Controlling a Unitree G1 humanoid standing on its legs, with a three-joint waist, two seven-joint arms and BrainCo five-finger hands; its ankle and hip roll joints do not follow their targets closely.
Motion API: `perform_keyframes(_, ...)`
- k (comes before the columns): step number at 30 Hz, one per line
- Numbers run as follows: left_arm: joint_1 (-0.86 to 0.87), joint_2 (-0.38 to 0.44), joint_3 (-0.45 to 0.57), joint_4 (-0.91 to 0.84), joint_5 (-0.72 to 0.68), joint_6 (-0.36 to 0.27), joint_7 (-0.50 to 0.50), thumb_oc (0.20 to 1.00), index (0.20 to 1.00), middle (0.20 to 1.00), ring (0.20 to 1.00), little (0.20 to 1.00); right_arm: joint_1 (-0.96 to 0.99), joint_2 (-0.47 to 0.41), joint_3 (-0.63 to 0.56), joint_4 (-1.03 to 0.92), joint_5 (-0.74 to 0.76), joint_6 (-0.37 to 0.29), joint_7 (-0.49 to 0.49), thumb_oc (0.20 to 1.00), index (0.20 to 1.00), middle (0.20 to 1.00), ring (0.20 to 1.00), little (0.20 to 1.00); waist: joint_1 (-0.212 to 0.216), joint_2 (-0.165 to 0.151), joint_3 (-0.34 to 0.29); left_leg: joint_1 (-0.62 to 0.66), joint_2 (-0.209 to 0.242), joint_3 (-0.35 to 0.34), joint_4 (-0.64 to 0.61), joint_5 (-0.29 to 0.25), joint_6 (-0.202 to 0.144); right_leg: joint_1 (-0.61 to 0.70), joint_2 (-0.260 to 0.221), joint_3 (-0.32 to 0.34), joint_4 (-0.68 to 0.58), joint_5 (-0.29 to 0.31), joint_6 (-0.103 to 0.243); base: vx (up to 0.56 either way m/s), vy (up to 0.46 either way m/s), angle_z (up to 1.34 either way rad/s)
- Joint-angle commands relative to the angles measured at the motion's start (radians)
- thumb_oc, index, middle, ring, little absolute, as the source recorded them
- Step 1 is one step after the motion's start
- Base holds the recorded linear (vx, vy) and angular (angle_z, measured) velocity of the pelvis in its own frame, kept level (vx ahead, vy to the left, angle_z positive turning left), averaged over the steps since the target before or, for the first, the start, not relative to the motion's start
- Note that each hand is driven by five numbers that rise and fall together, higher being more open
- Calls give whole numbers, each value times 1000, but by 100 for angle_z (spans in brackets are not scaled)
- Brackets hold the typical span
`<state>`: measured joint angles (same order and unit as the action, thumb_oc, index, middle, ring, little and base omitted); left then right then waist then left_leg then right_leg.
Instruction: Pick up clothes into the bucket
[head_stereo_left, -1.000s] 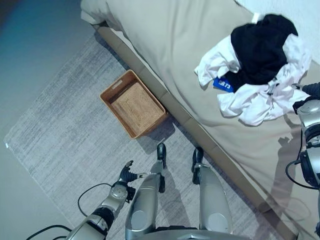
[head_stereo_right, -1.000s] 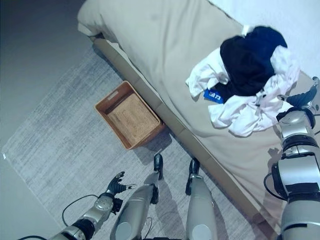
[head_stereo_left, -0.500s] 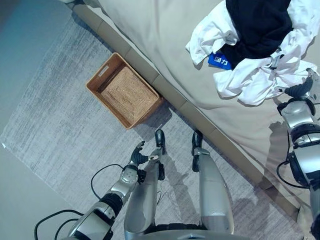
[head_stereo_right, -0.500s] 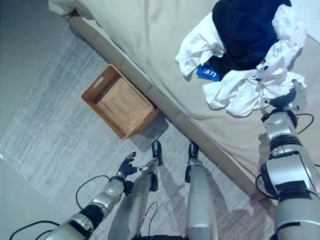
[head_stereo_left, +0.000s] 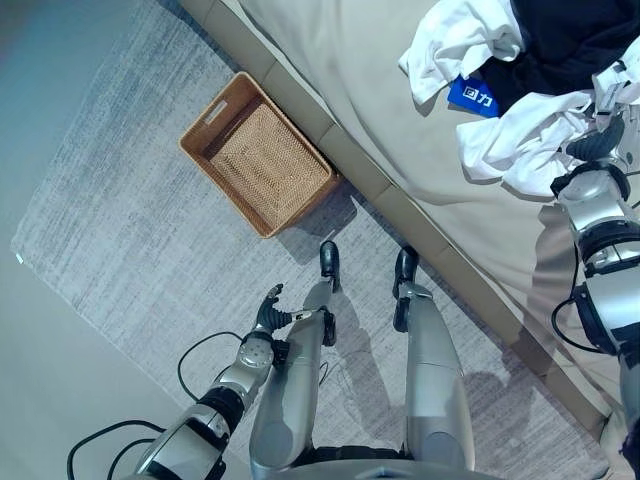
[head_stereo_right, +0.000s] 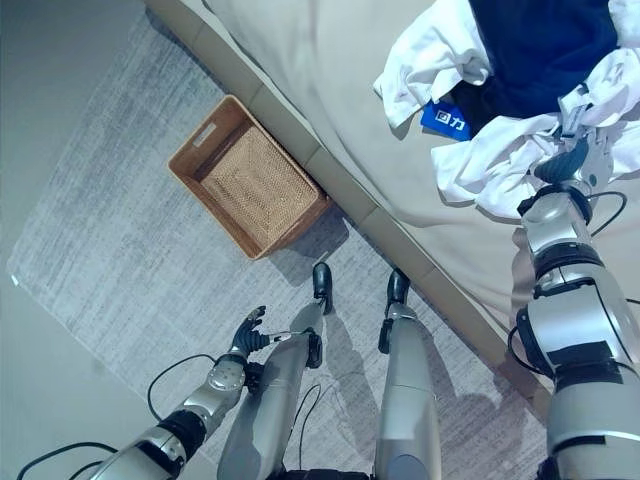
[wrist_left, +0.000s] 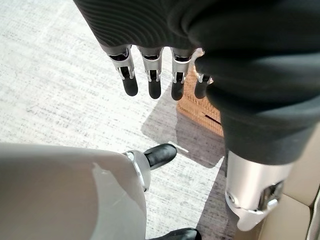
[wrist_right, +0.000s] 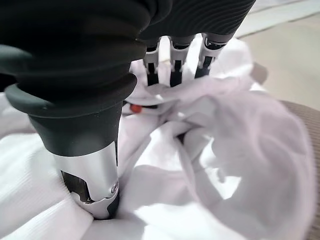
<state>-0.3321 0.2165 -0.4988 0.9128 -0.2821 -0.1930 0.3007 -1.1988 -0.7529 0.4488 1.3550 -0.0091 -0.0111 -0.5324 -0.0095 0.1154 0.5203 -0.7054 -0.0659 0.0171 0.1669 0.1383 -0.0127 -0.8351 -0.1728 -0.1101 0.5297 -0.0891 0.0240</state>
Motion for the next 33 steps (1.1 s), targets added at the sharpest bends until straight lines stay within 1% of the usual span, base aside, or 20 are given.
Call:
perform_keyframes(1, -7, 9, -25, -21, -27, -26, 6, 1000, 1000, 1000, 1000, 1000, -102, -42, 96, 56, 2, 0, 98, 1000, 1000, 1000, 1000, 1000, 22, 7, 0, -42, -17, -18, 202, -160, 2, 36, -37, 29, -77, 62, 58, -7, -60, 16)
perform_keyframes(2, -7, 9, -24, -22, -27, -26, 6, 1000, 1000, 1000, 1000, 1000, -103, -42, 97, 56, 2, 0, 98, 1000, 1000, 1000, 1000, 1000, 21, 8, 0, -43, -17, -18, 203, -160, 2, 36, -37, 28, -77, 61, 58, -1, -86, 21)
perform_keyframes(3, -13, 9, -33, -46, -34, -21, -7, 1000, 1000, 1000, 1000, 1000, -116, -50, 94, 95, 34, 10, 147, 1000, 1000, 1000, 1000, 1000, 30, 12, 0, -48, -18, -24, 199, -155, 1, 29, -41, 20, -73, 57, 56, 78, -79, 19)
perform_keyframes(4, -9, 6, -38, -51, -35, -17, -17, 1000, 1000, 1000, 1000, 1000, -114, -55, 91, 117, 45, 14, 171, 1000, 1000, 1000, 1000, 1000, 36, 16, 0, -33, -18, -34, 204, -185, -5, 39, -40, 23, -55, 21, 62, 2, -63, 17)
perform_keyframes(5, -11, 7, -38, -53, -34, -18, -17, 1000, 1000, 1000, 1000, 1000, -116, -57, 90, 117, 46, 13, 171, 1000, 1000, 1000, 1000, 1000, 36, 17, 0, -52, -19, -28, 198, -153, 1, 25, -44, 15, -68, 54, 54, 81, -53, 14)
perform_keyframes(6, -7, 8, -46, -69, -31, -13, -27, 1000, 1000, 1000, 1000, 1000, -117, -59, 89, 144, 57, 21, 199, 884, 884, 884, 884, 884, 45, 24, 0, -38, -20, -39, 198, -179, -5, 29, -46, 17, -44, 15, 61, 6, -31, 15)
perform_keyframes(7, -9, 9, -46, -72, -29, -9, -29, 1000, 1000, 1000, 1000, 1000, -117, -59, 84, 145, 69, 18, 208, 332, 332, 332, 332, 332, 47, 26, 0, -40, -20, -43, 195, -176, -5, 26, -48, 16, -41, 13, 60, 83, -47, 16)
perform_keyframes(8, -9, 9, -46, -72, -29, -9, -30, 1000, 1000, 1000, 1000, 1000, -117, -60, 84, 145, 69, 18, 208, 200, 200, 200, 200, 200, 47, 26, 0, -41, -20, -43, 195, -176, -5, 26, -49, 16, -41, 13, 60, 7, -17, 17)
perform_keyframes(13, -23, -2, -35, -41, -17, 1, -33, 1000, 1000, 1000, 1000, 1000, -89, -40, 62, 102, 100, -6, 200, 200, 200, 200, 200, 200, 45, 21, 0, -39, -20, -50, 173, -159, -9, 24, -45, 11, -48, 14, 58, -7, -18, 7)
perform_keyframes(14, -30, -2, -30, -21, -11, 3, -29, 1000, 1000, 1000, 1000, 1000, -96, -34, 61, 85, 105, -13, 190, 200, 200, 200, 200, 200, 41, 16, 0, -46, -20, -46, 158, -125, -5, 20, -46, 2, -68, 50, 50, -71, -1, 3)
perform_keyframes(15, -30, -2, -30, -21, -11, 3, -29, 1000, 1000, 1000, 1000, 1000, -97, -34, 61, 85, 105, -13, 190, 200, 200, 200, 200, 200, 41, 16, 0, -46, -20, -46, 157, -124, -5, 20, -45, 1, -69, 51, 50, -75, 3, 1)
perform_keyframes(20, -17, 8, -19, 10, 2, -1, -24, 1000, 1000, 1000, 1000, 1000, -134, -62, 84, 28, 91, -24, 166, 200, 200, 200, 200, 200, 30, -19, 0, 20, -8, -48, 118, -117, -14, 89, -33, -8, -128, 75, 58, 0, 0, 0)
perform_keyframes(21, -17, 8, -19, 10, 2, -1, -24, 1000, 1000, 1000, 1000, 1000, -133, -62, 84, 28, 91, -24, 166, 200, 200, 200, 200, 200, 30, -18, 0, 21, -8, -48, 117, -117, -14, 90, -33, -8, -129, 75, 58, -17, -22, -4)
perform_keyframes(23, -13, 17, -10, 18, 4, 1, -28, 1000, 1000, 1000, 1000, 1000, -161, -84, 105, 2, 84, -25, 159, 200, 200, 200, 200, 200, 23, -40, 0, 54, 0, -45, 103, -116, -19, 129, -25, -10, -155, 87, 62, -9, -14, -3)
perform_keyframes(24, -10, 22, -2, 32, 5, 4, -33, 1000, 1000, 1000, 1000, 1000, -173, -105, 115, -13, 74, -25, 156, 200, 200, 200, 200, 200, 15, -64, 0, 87, 6, -42, 97, -119, -22, 164, -19, -14, -177, 97, 64, -14, -20, -5)
perform_keyframes(25, -9, 21, -2, 32, 5, 4, -34, 1000, 1000, 1000, 1000, 1000, -173, -105, 115, -12, 74, -25, 156, 200, 200, 200, 200, 200, 15, -63, 0, 87, 6, -42, 96, -119, -22, 165, -19, -14, -178, 97, 64, -8, -22, -8)
perform_keyframes(26, -7, 26, 5, 41, 7, 4, -36, 1000, 1000, 1000, 1000, 1000, -177, -116, 122, -15, 64, -24, 157, 200, 200, 200, 200, 200, 11, -77, 0, 104, 8, -40, 94, -120, -23, 186, -14, -16, -188, 102, 66, -3, -10, -4)
perform_keyframes(29, 5, 42, 22, 72, 18, 8, -45, 1000, 1000, 1000, 1000, 1000, -205, -155, 142, -29, 49, -21, 159, 200, 200, 200, 200, 200, 2, -124, -1, 190, 21, -30, 67, -126, -27, 277, 2, -22, -247, 126, 74, 14, -13, -7)
perform_keyframes(32, 33, 64, 45, 99, 27, 14, -63, 1000, 1000, 1000, 1000, 1000, -218, -196, 156, -48, 42, -19, 164, 200, 200, 200, 200, 200, -7, -174, -51, 272, 36, -14, 18, -126, -30, 364, 18, -26, -325, 160, 88, 95, -9, -25)
perform_keyframes(33, 58, 76, 70, 116, 35, 18, -75, 1000, 1000, 1000, 1000, 1000, -219, -227, 154, -69, 41, -23, 164, 200, 200, 200, 200, 200, -16, -201, -91, 326, 45, 1, -13, -127, -31, 423, 29, -25, -371, 175, 98, 92, 3, -28)
